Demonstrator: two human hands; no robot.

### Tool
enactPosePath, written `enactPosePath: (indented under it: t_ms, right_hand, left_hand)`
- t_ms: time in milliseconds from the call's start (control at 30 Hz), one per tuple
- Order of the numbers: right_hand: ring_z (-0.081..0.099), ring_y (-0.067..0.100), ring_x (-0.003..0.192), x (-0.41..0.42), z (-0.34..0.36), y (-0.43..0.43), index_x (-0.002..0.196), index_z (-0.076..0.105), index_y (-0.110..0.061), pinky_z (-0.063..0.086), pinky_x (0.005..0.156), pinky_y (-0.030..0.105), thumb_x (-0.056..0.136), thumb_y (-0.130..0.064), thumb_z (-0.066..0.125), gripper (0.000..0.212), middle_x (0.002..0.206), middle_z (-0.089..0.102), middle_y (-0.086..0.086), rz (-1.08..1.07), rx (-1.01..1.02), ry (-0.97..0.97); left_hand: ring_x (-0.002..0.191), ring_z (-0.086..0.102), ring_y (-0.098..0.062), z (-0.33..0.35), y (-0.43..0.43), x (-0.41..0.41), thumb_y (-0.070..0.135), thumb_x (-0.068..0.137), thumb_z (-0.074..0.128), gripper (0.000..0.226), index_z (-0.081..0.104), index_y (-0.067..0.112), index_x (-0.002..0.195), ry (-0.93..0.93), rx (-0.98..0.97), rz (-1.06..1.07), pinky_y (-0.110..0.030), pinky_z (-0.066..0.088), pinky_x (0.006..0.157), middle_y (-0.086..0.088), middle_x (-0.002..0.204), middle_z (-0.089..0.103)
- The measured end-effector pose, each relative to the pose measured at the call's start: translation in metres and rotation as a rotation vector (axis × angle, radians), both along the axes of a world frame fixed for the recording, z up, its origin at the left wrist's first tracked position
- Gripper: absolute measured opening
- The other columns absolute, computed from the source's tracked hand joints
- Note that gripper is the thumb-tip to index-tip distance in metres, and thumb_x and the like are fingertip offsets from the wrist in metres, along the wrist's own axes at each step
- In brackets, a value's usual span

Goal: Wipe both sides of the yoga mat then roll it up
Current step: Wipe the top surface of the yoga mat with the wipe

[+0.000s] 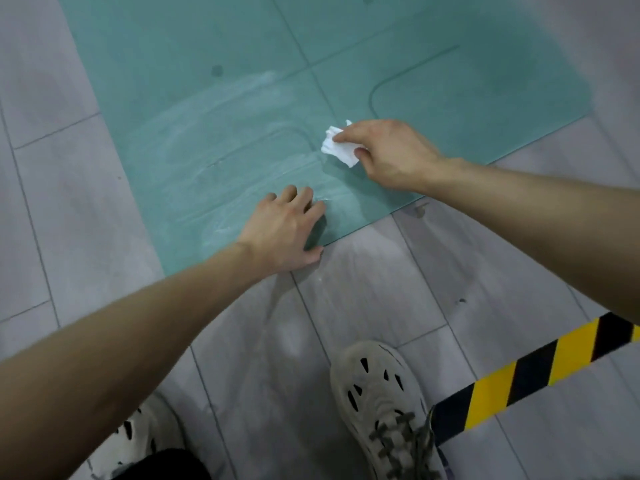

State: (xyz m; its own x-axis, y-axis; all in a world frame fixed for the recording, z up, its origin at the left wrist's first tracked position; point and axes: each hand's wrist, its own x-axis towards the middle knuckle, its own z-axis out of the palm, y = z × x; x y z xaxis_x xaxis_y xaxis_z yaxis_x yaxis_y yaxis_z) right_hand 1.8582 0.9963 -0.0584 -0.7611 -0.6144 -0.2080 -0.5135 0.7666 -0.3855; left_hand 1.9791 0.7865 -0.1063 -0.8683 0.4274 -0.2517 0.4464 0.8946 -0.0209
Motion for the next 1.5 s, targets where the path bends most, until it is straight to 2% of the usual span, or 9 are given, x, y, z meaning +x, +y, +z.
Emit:
enactPosePath:
  t_ms: [133, 233, 433, 667, 767, 933, 1033, 1167, 1500]
  right_hand:
    - [0.059, 0.033, 0.133, 0.001, -0.005, 0.001, 0.146, 0.060, -0.026, 0.050, 0.106, 0.047, 0.097, -0.010, 0.050, 0.053, 0.150, 0.060, 0.003, -0.001, -0.030, 0.049]
    - [0.059, 0.033, 0.133, -0.002, -0.007, -0.006, 0.144, 0.062, -0.020, 0.051, 0.106, 0.048, 0.095, -0.007, 0.051, 0.053, 0.149, 0.062, 0.003, 0.013, -0.072, 0.071]
    - [0.055, 0.029, 0.138, -0.004, -0.010, -0.053, 0.144, 0.063, -0.020, 0.048, 0.107, 0.040, 0.095, -0.001, 0.048, 0.055, 0.151, 0.060, 0.000, 0.136, -0.105, 0.075]
    - [0.059, 0.038, 0.128, -0.002, -0.017, -0.116, 0.143, 0.063, -0.020, 0.054, 0.098, 0.055, 0.095, -0.015, 0.036, 0.055, 0.148, 0.062, 0.002, 0.256, -0.218, 0.205]
    - [0.061, 0.038, 0.118, 0.004, -0.027, -0.130, 0.145, 0.061, -0.021, 0.056, 0.091, 0.054, 0.096, -0.004, 0.044, 0.054, 0.145, 0.064, 0.001, 0.327, -0.271, 0.281]
    - [0.057, 0.034, 0.107, 0.020, -0.034, -0.144, 0.148, 0.059, -0.020, 0.053, 0.085, 0.048, 0.091, 0.006, 0.052, 0.063, 0.130, 0.070, 0.000, 0.346, -0.289, 0.335]
    - [0.057, 0.033, 0.106, 0.030, -0.045, -0.144, 0.151, 0.053, -0.015, 0.053, 0.085, 0.045, 0.090, 0.004, 0.056, 0.065, 0.116, 0.071, 0.005, 0.317, -0.254, 0.262]
    - [0.058, 0.033, 0.115, 0.040, -0.068, -0.139, 0.129, 0.070, -0.014, 0.053, 0.095, 0.049, 0.099, -0.017, 0.063, 0.031, 0.127, 0.067, 0.006, 0.387, -0.190, 0.238]
    - [0.056, 0.030, 0.094, 0.051, -0.078, -0.138, 0.115, 0.078, -0.017, 0.051, 0.075, 0.042, 0.101, -0.018, 0.064, 0.020, 0.105, 0.059, 0.007, 0.363, -0.356, 0.174]
  left_hand:
    - [0.081, 0.060, -0.034, -0.001, 0.002, 0.017, 0.030, 0.079, 0.061, 0.025, 0.061, 0.016, 0.100, 0.054, 0.043, -0.098, -0.035, 0.036, 0.054, -0.009, 0.098, 0.060]
    - [0.078, 0.060, -0.034, -0.004, -0.026, 0.035, 0.014, 0.078, 0.062, 0.020, 0.061, 0.018, 0.098, 0.095, 0.080, -0.112, -0.034, 0.033, 0.048, -0.007, 0.093, 0.059]
    - [0.083, 0.060, -0.030, 0.011, -0.105, 0.056, 0.018, 0.083, 0.067, 0.013, 0.058, 0.022, 0.092, 0.100, 0.087, -0.004, -0.039, 0.046, 0.048, -0.002, 0.091, 0.058]
    - [0.084, 0.060, -0.029, 0.035, -0.196, 0.106, 0.028, 0.091, 0.062, 0.007, 0.065, 0.023, 0.095, 0.161, 0.003, 0.229, -0.043, 0.045, 0.052, 0.000, 0.093, 0.059]
    - [0.089, 0.064, -0.032, 0.040, -0.224, 0.124, 0.037, 0.091, 0.060, 0.019, 0.070, 0.024, 0.101, 0.144, -0.020, 0.373, -0.045, 0.050, 0.056, 0.000, 0.097, 0.064]
    - [0.110, 0.063, -0.021, 0.044, -0.211, 0.119, 0.073, 0.080, 0.069, 0.058, 0.064, 0.039, 0.126, -0.182, 0.012, 0.522, -0.040, 0.057, 0.080, 0.009, 0.117, 0.064]
    - [0.121, 0.058, -0.025, 0.043, -0.191, 0.088, 0.064, 0.085, 0.072, 0.064, 0.057, 0.034, 0.140, -0.171, 0.096, 0.657, -0.044, 0.055, 0.092, 0.004, 0.131, 0.059]
    - [0.131, 0.051, -0.028, 0.041, -0.179, 0.043, 0.053, 0.083, 0.079, 0.072, 0.053, 0.029, 0.145, -0.185, 0.136, 0.752, -0.047, 0.052, 0.099, -0.001, 0.140, 0.052]
    - [0.147, 0.043, -0.033, 0.038, -0.180, -0.085, 0.042, 0.074, 0.094, 0.107, 0.035, 0.030, 0.163, -0.232, 0.080, 0.671, -0.043, 0.042, 0.117, -0.011, 0.166, 0.037]
